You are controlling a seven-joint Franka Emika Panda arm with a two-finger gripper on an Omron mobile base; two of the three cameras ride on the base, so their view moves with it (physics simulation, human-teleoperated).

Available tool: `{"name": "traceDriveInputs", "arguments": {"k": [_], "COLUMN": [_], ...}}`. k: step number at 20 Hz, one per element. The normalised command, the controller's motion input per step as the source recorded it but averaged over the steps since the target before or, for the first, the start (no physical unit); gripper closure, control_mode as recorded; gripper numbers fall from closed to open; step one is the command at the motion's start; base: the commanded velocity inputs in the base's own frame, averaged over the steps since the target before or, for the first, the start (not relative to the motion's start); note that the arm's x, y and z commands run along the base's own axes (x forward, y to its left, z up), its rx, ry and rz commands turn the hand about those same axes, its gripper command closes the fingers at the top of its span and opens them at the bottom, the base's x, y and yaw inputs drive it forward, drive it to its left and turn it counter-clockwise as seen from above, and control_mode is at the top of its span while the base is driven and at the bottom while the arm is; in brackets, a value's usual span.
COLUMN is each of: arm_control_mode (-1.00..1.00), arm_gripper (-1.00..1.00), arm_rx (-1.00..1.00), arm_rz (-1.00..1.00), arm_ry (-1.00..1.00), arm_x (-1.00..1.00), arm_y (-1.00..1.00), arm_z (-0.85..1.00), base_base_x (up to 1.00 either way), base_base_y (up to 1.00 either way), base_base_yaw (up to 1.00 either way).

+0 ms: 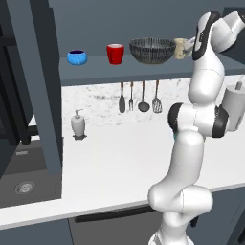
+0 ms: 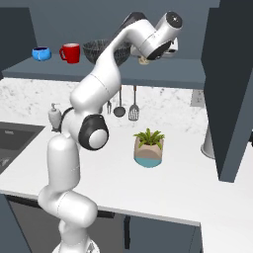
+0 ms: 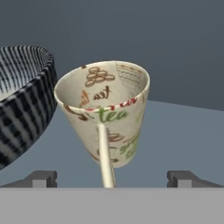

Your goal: Gather all objects into one cabinet and sort the glasses and bowls to opposite sides.

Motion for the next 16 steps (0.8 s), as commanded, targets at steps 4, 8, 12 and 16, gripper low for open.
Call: {"name": "traceDriveInputs", "arguments": {"k": [4, 8, 12, 16], "arm_control_mode": [-1.00, -1.00, -1.00, -1.00], "arm_gripper": [-1.00, -1.00, -1.00, -1.00], "arm_rx": [0.00, 0.00, 0.00, 0.00], "arm_rz": [0.00, 0.00, 0.00, 0.00], "arm_ry": [0.00, 0.00, 0.00, 0.00], "arm_x": [0.00, 0.00, 0.00, 0.00], "arm_y": [0.01, 0.00, 0.00, 0.00], "arm_z": [0.00, 0.00, 0.00, 0.00], "base_base_x": [0.00, 0.00, 0.00, 0.00], "base_base_y": [0.00, 0.00, 0.00, 0.00], "base_base_yaw": [0.00, 0.00, 0.00, 0.00]}}
